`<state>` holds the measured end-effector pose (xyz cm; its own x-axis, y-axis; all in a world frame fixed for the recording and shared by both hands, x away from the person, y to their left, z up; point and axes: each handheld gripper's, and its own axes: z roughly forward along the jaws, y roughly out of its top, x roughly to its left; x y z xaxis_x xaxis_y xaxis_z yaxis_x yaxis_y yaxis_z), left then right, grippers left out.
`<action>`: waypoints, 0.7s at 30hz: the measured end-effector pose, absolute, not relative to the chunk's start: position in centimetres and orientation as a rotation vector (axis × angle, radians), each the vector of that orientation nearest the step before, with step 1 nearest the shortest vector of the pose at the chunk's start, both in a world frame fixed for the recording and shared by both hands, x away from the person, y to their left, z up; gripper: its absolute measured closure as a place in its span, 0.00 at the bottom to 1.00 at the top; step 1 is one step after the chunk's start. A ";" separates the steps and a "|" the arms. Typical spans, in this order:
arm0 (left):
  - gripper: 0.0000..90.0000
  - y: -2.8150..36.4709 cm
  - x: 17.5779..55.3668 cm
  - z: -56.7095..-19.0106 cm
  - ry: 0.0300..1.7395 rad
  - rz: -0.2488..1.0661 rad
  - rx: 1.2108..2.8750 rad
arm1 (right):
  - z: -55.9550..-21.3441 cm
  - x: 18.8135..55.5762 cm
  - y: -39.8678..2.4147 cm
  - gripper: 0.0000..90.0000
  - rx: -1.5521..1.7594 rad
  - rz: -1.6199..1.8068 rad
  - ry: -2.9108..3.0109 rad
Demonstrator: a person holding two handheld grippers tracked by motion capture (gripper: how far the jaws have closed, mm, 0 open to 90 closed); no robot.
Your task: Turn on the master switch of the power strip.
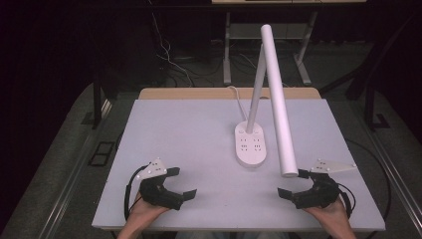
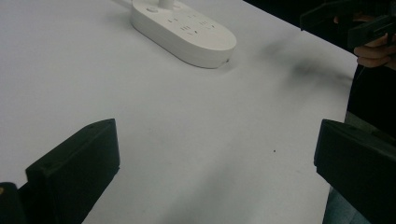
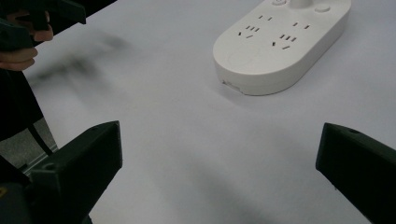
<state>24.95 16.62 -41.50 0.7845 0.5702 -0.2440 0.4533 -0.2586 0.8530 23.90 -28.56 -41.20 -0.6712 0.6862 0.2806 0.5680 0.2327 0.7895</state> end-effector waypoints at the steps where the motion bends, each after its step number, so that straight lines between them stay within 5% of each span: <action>1: 0.00 16.6 25.0 -41.4 0.774 0.134 1.907 | -41.2 23.9 -28.6 0.00 1.208 1.429 2.365; 21: 0.00 15.6 26.1 -40.3 0.754 0.109 1.945 | -41.3 23.8 -28.4 0.00 1.192 1.415 2.385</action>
<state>26.13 15.58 -40.32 0.8009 0.5481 -0.2409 0.4572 -0.3002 0.8371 23.78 -28.40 -41.34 -0.6816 0.6792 0.2720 0.5644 0.2515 0.7863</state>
